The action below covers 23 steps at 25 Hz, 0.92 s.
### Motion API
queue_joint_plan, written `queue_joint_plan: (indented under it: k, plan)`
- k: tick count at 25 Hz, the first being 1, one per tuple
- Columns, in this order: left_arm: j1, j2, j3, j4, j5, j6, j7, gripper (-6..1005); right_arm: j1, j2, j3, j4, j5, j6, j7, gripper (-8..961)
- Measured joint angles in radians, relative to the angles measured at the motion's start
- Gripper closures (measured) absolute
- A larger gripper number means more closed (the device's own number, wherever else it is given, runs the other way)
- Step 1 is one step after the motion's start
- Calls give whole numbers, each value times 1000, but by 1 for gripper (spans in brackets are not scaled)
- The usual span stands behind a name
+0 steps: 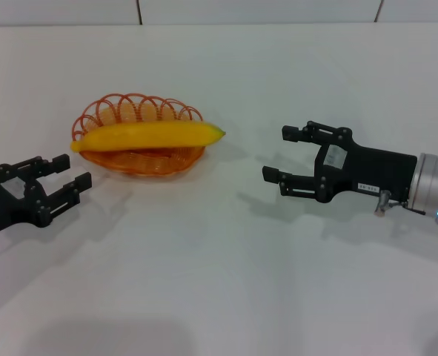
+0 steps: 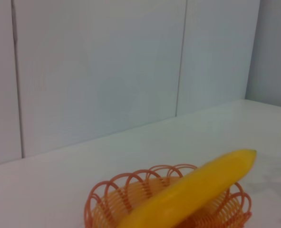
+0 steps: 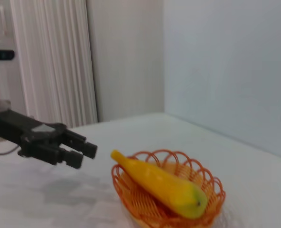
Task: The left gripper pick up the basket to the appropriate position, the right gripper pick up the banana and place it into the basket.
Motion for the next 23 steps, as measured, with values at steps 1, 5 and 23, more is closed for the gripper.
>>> queue_joint_plan:
  k: [1,5,23]
  plan:
    - [0,0,0,0,0,0,0,488,1,0,1,16,14,-7,-23,132]
    - [-1,0,0,0,-10,0,1,488,0,-1,1,40,41,-22,-63,132]
    - [5,0,-1,-2,-38,9,24,488,1,-1,-7,57,41,-23,-64,132]
